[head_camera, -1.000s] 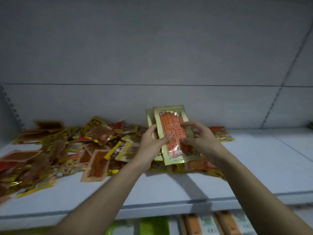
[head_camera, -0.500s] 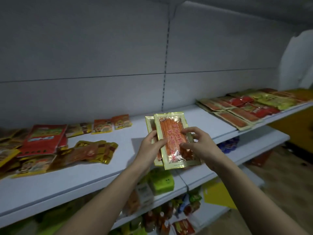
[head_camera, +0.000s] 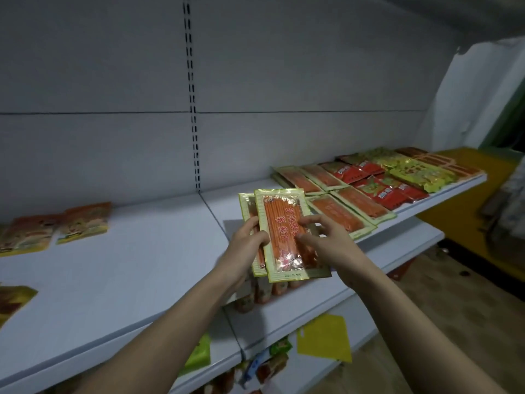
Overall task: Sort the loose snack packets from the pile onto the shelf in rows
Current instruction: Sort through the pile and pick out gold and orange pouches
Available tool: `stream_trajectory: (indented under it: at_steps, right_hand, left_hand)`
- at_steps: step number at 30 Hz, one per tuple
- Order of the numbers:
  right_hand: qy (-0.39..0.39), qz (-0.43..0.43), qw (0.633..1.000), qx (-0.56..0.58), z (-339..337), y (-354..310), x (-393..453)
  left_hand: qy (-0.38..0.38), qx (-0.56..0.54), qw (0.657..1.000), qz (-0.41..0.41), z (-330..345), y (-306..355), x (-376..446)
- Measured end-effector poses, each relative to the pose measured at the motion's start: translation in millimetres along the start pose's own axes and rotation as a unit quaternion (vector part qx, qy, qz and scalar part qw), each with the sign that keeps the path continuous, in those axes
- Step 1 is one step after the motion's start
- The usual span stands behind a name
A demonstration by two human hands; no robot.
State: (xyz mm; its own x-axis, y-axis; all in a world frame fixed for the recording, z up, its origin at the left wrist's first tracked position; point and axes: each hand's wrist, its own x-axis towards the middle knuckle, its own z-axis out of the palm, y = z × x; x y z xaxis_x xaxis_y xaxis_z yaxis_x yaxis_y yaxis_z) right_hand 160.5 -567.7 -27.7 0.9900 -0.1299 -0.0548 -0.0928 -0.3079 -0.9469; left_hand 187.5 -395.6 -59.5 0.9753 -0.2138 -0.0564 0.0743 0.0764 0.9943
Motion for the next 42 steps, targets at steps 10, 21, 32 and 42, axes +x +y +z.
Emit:
stream_trajectory:
  at_steps: [10,21,32,42]
  right_hand:
    - [-0.018,0.032,0.999,-0.028,-104.3,19.6,121.6]
    - [-0.116,0.032,0.987,-0.110,-241.0,61.6,228.5]
    - [-0.171,-0.290,0.820,-0.462,-258.8,99.1,248.8]
    - [-0.257,-0.231,0.798,-0.493,-249.5,98.2,262.3]
  left_hand:
    - [0.000,-0.009,1.000,-0.028,81.6,4.6,111.3]
    - [0.137,-0.007,0.991,-0.011,169.6,-18.6,150.7]
    - [0.228,0.471,0.850,0.055,247.1,-46.7,153.6]
    - [0.107,0.598,0.794,-0.028,247.7,-49.2,150.7]
